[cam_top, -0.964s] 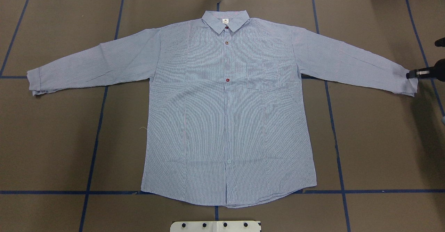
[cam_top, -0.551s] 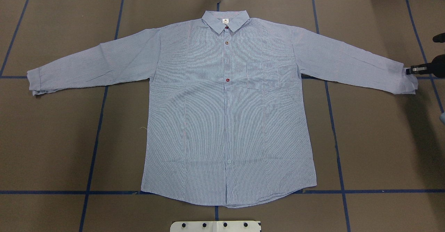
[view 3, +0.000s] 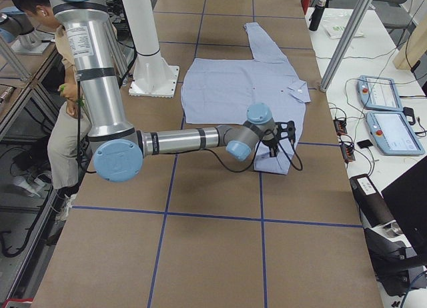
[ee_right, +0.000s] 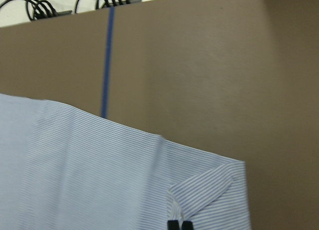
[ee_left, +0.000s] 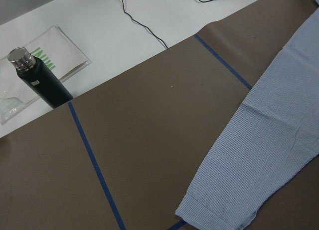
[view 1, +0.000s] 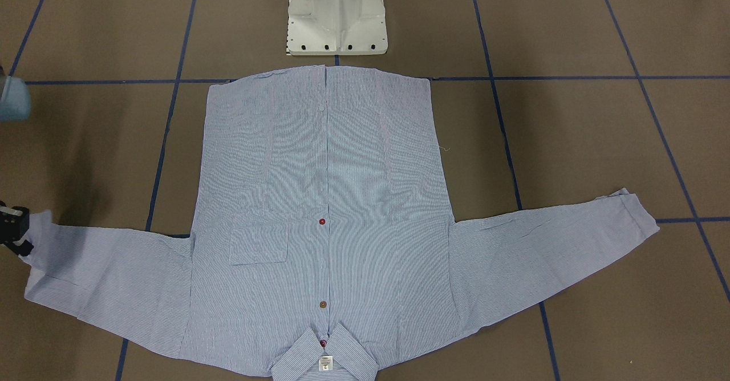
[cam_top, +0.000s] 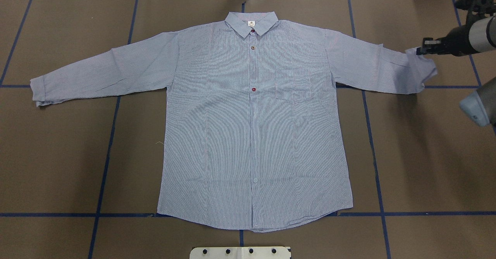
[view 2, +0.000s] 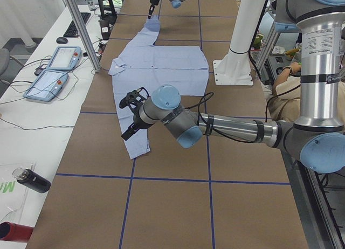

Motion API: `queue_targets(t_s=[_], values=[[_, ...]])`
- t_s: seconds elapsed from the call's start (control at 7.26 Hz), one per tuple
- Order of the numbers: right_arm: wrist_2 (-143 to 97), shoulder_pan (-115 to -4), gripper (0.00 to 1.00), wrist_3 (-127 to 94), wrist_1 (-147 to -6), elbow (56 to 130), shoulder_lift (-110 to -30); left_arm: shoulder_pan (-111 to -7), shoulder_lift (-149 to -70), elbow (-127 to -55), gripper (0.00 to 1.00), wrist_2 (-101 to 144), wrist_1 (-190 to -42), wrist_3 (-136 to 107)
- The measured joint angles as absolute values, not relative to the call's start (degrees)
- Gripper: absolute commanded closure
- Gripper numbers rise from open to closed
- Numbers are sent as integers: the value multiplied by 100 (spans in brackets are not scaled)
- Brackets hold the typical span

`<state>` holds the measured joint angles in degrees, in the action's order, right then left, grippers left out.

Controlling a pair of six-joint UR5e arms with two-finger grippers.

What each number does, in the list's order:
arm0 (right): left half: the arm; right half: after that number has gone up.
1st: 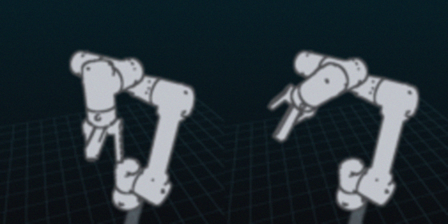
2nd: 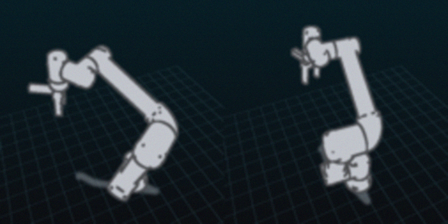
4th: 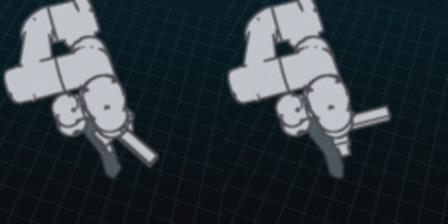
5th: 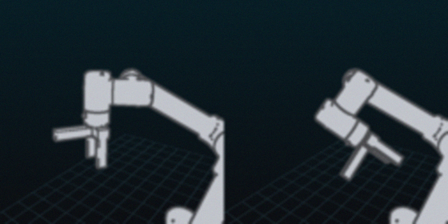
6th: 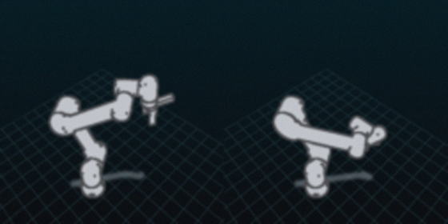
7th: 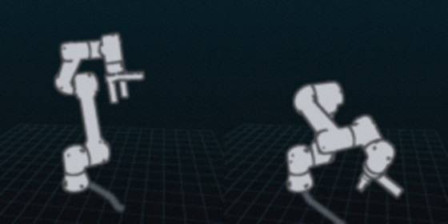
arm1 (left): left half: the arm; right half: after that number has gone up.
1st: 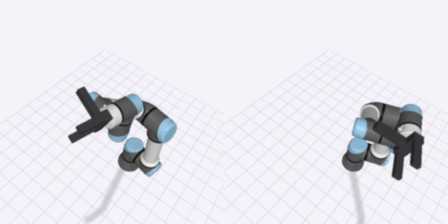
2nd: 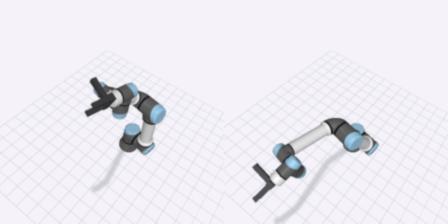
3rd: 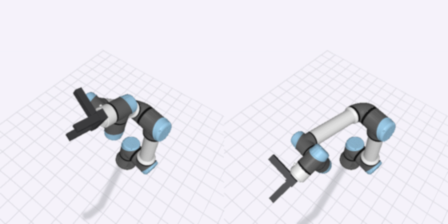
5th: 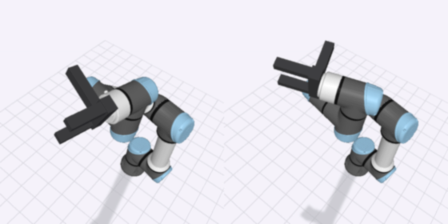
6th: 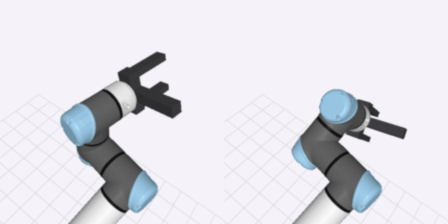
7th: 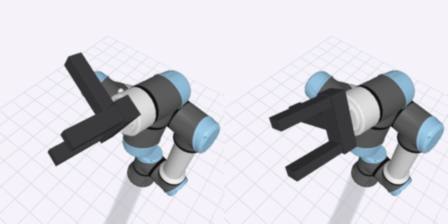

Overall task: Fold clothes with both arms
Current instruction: 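Carry the sleeve with the right gripper across the shirt toward the collar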

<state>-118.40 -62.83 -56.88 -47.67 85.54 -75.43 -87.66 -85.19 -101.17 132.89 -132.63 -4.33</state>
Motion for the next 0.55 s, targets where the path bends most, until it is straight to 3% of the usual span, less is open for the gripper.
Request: queue_targets(t_s=[0.28,0.55], values=[[-10962,-5480,100,-6639,-6338,8884,-6286,-8764,-8504,-10111,0,13284,-13270,-438],[-10072,-4814,100,-7430,-7455,8712,-4962,-8763,-8500,-10108,0,13284,-13266,-439]])
